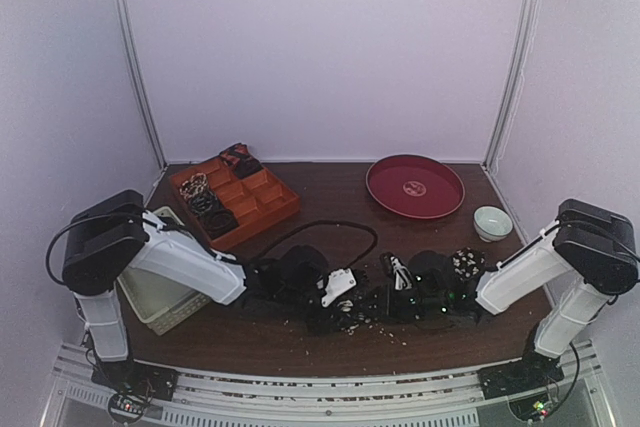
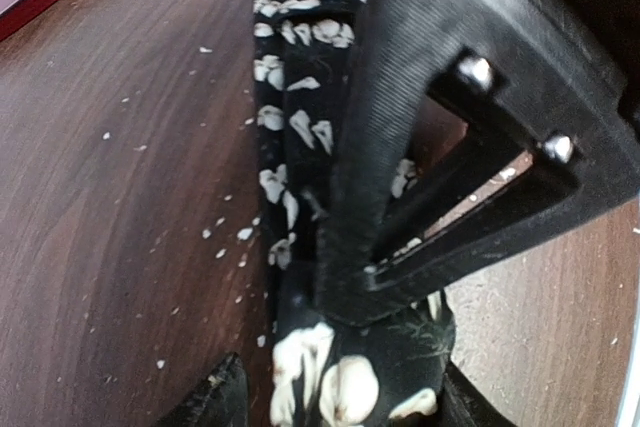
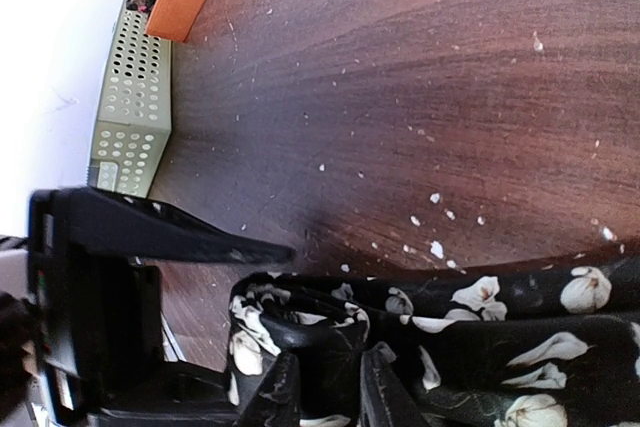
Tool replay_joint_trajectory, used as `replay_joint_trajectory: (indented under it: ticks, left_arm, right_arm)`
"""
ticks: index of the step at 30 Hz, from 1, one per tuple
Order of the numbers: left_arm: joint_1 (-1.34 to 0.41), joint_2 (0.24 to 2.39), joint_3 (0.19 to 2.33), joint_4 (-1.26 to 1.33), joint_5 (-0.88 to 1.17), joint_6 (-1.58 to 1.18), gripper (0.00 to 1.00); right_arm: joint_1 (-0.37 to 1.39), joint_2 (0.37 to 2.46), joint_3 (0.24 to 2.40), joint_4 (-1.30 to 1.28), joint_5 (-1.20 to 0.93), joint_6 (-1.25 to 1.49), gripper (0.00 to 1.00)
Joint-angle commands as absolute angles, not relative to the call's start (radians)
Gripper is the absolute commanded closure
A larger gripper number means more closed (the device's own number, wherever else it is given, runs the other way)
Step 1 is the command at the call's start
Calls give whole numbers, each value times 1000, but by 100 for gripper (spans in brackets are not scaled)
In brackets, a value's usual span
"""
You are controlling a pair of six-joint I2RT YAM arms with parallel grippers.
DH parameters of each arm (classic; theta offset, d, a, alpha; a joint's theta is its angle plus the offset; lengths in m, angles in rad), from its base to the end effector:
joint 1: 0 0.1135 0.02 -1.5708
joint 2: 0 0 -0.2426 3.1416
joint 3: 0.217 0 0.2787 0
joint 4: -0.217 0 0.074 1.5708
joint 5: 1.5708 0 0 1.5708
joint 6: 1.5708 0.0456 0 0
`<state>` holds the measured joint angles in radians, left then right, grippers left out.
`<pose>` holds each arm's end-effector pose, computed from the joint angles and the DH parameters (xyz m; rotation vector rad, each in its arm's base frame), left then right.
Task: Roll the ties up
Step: Roll the tie at the center of the board.
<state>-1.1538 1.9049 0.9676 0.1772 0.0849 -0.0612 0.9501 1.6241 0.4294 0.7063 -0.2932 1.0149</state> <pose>0.1567 -0.3633 0.0766 1.3034 2.0581 -0.6816 0.1595 0.2457 0.0694 -0.1350 2.4033 1.3954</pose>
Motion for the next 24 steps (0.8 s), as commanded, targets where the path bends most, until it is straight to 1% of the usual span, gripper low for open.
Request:
replay_joint_trajectory:
  ticks: [1, 7, 9, 10, 12, 13, 15, 16, 18, 21, 24]
  left_arm:
    - [-1152, 1790, 918, 178, 29, -141, 39]
    - [-1151, 1618, 760, 259, -1, -274, 34]
    - [-1149, 1586, 708, 277, -29, -324, 35]
    - [-1148, 1581, 692, 276, -52, -347, 37]
    - [-1147, 1589, 677, 275, -66, -396, 44]
    - [-1147, 1601, 672, 284, -57, -418, 51]
    - [-1148, 1634, 677, 299, -33, -456, 71]
    - [-1148, 1651, 680, 310, -19, -473, 78]
    - [-1150, 1684, 683, 337, -2, -496, 89]
    - [-1153, 1716, 687, 372, 19, -514, 99]
    - [-1155, 1751, 698, 372, 33, -521, 100]
  right_arm:
    - [949, 1654, 403, 700, -328, 978, 78]
    - [948, 1670, 393, 723, -330, 972, 78]
    - [948, 1676, 396, 728, -330, 966, 78]
    - [949, 1680, 396, 734, -333, 962, 78]
    - [949, 1684, 397, 744, -339, 949, 78]
    - [948, 1687, 397, 747, -339, 939, 78]
    - [949, 1692, 404, 737, -340, 914, 78]
    - [948, 1695, 408, 729, -339, 901, 78]
    - [949, 1706, 414, 722, -336, 880, 78]
    - [948, 1724, 416, 729, -345, 866, 78]
    - [947, 1728, 416, 727, -339, 859, 79]
